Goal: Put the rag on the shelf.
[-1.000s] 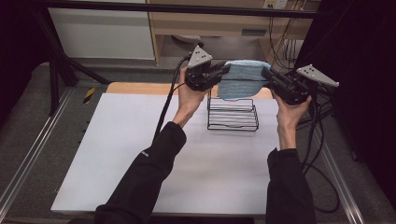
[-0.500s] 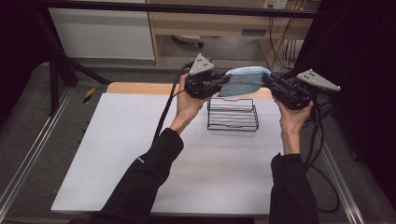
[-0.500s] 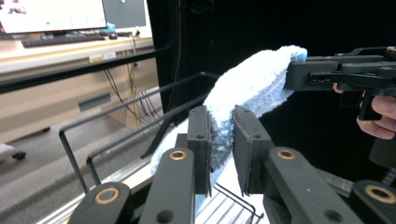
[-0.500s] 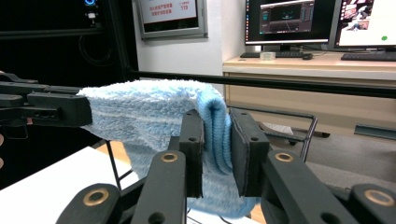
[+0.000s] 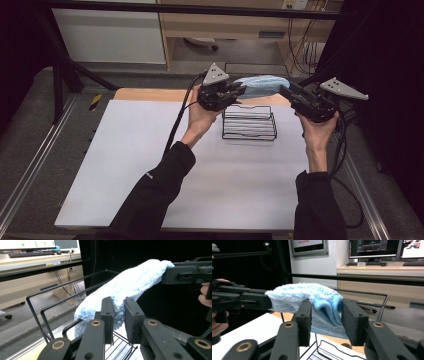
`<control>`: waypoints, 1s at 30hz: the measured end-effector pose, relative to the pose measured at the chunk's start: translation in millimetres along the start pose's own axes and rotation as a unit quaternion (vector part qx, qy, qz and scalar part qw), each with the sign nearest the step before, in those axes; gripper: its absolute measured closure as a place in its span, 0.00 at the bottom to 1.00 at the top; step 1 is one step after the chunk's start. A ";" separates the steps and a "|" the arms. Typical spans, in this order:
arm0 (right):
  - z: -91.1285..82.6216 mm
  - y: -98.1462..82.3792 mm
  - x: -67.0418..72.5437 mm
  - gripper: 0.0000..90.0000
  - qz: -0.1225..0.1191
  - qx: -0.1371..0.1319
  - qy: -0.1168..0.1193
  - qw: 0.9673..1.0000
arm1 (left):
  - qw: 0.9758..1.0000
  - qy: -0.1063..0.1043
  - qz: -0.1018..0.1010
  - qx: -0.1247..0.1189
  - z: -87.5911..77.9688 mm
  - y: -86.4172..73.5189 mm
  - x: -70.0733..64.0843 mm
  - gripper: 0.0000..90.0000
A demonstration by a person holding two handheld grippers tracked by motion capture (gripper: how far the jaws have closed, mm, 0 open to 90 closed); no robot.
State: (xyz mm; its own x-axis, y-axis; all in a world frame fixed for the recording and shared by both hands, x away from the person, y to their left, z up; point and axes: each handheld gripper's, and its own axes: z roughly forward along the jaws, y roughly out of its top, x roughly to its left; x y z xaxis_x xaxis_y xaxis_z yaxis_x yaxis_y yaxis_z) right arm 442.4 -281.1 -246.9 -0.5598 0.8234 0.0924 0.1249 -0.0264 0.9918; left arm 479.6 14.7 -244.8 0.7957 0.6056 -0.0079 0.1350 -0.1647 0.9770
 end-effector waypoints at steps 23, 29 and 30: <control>25.9 34.0 16.1 1.00 0.018 0.072 -0.011 0.997 | 1.000 -0.009 0.008 0.017 -1.8 -4.7 -2.4 0.85; 25.3 12.8 11.0 1.00 0.025 0.091 -0.005 0.996 | 1.000 -0.017 0.005 0.024 -2.5 -7.7 -2.9 0.80; 25.3 12.8 11.0 1.00 0.025 0.091 -0.005 0.996 | 1.000 -0.018 0.005 0.026 -2.3 -8.1 -3.1 0.80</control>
State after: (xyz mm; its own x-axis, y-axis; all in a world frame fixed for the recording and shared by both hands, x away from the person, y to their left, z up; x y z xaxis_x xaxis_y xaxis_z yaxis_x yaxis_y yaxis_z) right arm 458.6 -258.0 -235.4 -0.5413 0.8292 0.1393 0.2987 0.0348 0.9537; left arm 474.6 16.0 -252.2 0.8172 0.5763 -0.0066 0.1565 -0.2108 0.9649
